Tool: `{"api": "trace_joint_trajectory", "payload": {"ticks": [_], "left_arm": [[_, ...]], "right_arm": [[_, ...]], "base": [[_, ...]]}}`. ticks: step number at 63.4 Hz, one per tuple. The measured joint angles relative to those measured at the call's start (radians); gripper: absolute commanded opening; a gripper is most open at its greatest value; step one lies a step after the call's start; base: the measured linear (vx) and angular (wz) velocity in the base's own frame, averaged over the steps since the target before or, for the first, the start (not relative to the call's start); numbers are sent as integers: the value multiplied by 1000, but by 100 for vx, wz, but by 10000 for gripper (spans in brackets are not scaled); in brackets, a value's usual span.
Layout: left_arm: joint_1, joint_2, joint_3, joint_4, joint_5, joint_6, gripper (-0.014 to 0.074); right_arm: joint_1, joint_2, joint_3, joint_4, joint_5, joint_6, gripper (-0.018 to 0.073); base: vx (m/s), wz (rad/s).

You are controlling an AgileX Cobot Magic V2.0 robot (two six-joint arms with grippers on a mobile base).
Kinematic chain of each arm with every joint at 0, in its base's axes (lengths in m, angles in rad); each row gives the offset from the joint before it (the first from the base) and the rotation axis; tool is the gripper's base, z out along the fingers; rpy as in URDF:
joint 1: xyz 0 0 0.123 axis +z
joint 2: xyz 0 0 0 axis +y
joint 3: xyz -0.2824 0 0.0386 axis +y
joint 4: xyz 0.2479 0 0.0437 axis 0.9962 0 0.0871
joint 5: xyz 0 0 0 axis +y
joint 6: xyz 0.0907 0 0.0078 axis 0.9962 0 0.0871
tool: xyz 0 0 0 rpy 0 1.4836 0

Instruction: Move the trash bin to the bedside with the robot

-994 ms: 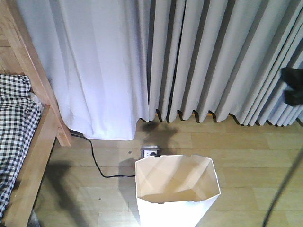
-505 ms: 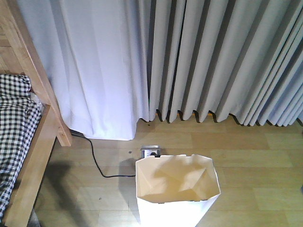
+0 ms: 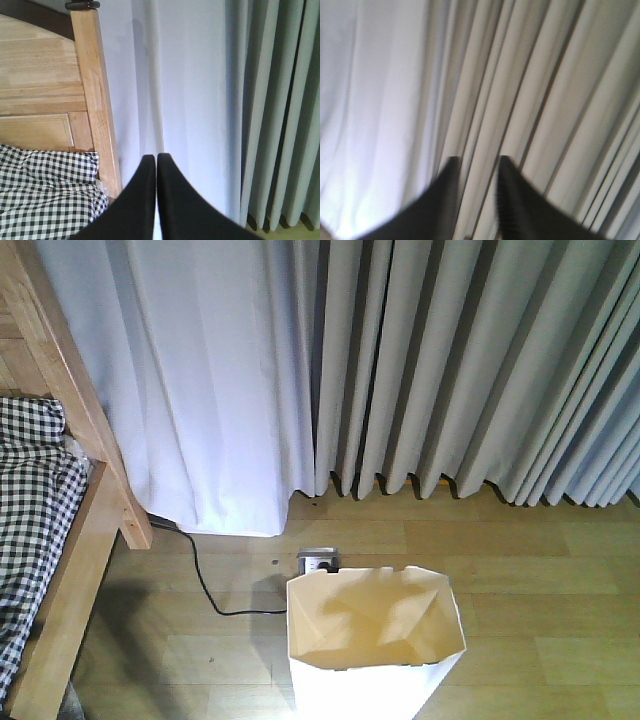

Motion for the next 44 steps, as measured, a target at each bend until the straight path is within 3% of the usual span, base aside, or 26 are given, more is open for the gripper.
{"api": "trace_joint_trajectory", "payload": {"ticks": [31, 44], "left_arm": [[0, 0, 0, 0, 0, 0, -6], [0, 0, 0, 0, 0, 0, -6]], "right_arm": [[0, 0, 0, -6, -59, 0, -9], [0, 0, 0, -57, -49, 15, -9]], "base": [[0, 0], [0, 0]]}}
